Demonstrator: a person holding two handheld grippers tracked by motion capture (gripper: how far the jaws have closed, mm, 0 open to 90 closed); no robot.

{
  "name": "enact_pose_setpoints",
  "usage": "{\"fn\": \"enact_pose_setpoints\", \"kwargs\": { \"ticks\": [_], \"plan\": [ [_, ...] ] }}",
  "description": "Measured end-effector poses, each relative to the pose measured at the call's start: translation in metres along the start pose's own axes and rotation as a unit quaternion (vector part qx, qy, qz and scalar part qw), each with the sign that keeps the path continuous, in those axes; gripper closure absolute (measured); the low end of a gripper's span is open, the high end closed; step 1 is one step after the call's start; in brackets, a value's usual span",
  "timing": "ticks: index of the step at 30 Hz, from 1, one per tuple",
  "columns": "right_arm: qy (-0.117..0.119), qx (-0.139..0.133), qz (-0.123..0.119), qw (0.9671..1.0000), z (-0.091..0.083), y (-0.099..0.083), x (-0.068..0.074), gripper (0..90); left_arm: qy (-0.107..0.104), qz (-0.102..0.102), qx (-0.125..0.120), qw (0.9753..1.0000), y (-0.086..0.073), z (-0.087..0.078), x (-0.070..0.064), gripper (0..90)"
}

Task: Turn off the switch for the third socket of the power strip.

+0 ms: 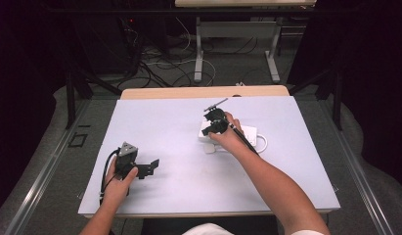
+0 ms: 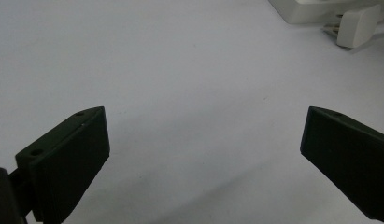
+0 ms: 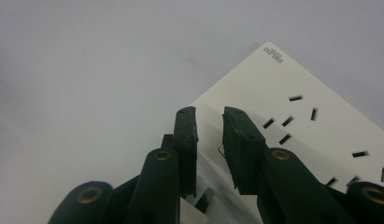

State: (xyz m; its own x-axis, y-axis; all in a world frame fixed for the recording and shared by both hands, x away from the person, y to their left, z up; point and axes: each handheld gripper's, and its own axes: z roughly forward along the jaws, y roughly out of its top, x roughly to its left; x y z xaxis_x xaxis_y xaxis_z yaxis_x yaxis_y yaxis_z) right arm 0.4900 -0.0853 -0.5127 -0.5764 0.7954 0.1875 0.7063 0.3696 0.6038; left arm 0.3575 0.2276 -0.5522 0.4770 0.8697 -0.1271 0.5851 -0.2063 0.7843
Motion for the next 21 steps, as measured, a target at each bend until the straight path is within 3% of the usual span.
{"fn": "enact_pose_setpoints", "kwargs": {
  "ticks": [3,6,21],
  "plan": [
    [-0.003,0.012,-0.005,0.9999,-0.0026,0.0008,0.0007,72.5,0.0,-0.001,0.0,1.0,0.0,0.0,0.0001,1.3],
    [0.002,0.0,-0.01,0.9999,-0.003,0.0004,0.001,71.2,0.0,-0.001,0.0,1.0,0.0,0.0,0.0,1.3],
    [-0.002,-0.002,-0.024,0.9997,-0.0097,0.0022,-0.0008,63.7,-0.001,-0.001,0.001,1.0,-0.0001,0.0006,-0.0002,1.4]
  ]
}}
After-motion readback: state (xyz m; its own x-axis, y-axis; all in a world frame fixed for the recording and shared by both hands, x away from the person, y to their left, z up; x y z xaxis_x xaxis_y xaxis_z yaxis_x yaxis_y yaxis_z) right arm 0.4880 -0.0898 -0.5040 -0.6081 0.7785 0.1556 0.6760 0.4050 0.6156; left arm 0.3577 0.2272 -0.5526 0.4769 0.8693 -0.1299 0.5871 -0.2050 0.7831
